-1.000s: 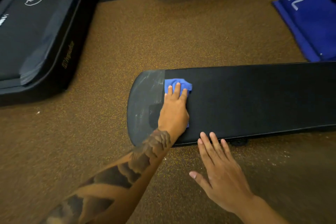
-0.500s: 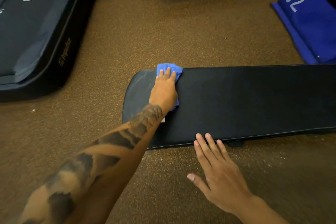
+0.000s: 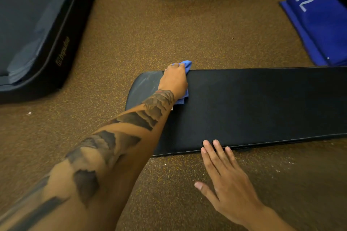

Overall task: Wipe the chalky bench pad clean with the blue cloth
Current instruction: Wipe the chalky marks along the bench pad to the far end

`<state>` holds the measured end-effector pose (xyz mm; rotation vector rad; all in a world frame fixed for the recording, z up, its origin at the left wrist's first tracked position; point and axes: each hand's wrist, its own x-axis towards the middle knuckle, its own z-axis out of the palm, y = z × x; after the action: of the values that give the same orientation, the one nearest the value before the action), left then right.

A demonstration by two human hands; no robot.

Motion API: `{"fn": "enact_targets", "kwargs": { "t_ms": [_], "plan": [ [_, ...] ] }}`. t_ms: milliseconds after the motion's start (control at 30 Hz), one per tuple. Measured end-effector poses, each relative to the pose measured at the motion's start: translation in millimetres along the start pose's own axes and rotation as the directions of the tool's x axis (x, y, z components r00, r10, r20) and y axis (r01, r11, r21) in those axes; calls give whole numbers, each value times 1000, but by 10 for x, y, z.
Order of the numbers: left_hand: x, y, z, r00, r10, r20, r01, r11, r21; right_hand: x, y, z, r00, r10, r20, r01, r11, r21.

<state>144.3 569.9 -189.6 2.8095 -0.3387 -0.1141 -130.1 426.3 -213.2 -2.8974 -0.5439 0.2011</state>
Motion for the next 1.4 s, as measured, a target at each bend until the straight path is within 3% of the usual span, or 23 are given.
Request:
{"fn": "enact_targets", "kwargs": {
  "t_ms": [100,200,467,700,900,1133,1300,1400],
  "plan": [
    [-316,254,61,998,-16,-56,16,1000,-7,-5,-5,-24,1000,-4,-12,4,1000,18],
    [-608,569,224,995,72,-73,-77,995,-65,0,-1,-19,1000,-16,-26,17,999,41],
    [87,594,137,971,233,53,-232,972,-29,12,15,32,998,-22,-55,24,1000,21],
    [-218,195,57,998,21,-54,-20,1000,18,-5,17,6,999,-21,-48,22,999,25],
    [-467,461,178,990,134,-53,-131,990,50,1,24,11,999,-19,-28,20,999,36],
    [-9,117,-32,998,20,53,-26,992,124,-7,-6,-12,1000,-3,-12,4,1000,23],
    [-628,56,-44,991,-120,-64,122,992,30,-13,-7,-30,1000,0,1,0,999,41],
    [-1035,258,55,993,-117,-29,118,993,23,-10,4,-35,1000,-7,6,7,999,51]
  ]
}}
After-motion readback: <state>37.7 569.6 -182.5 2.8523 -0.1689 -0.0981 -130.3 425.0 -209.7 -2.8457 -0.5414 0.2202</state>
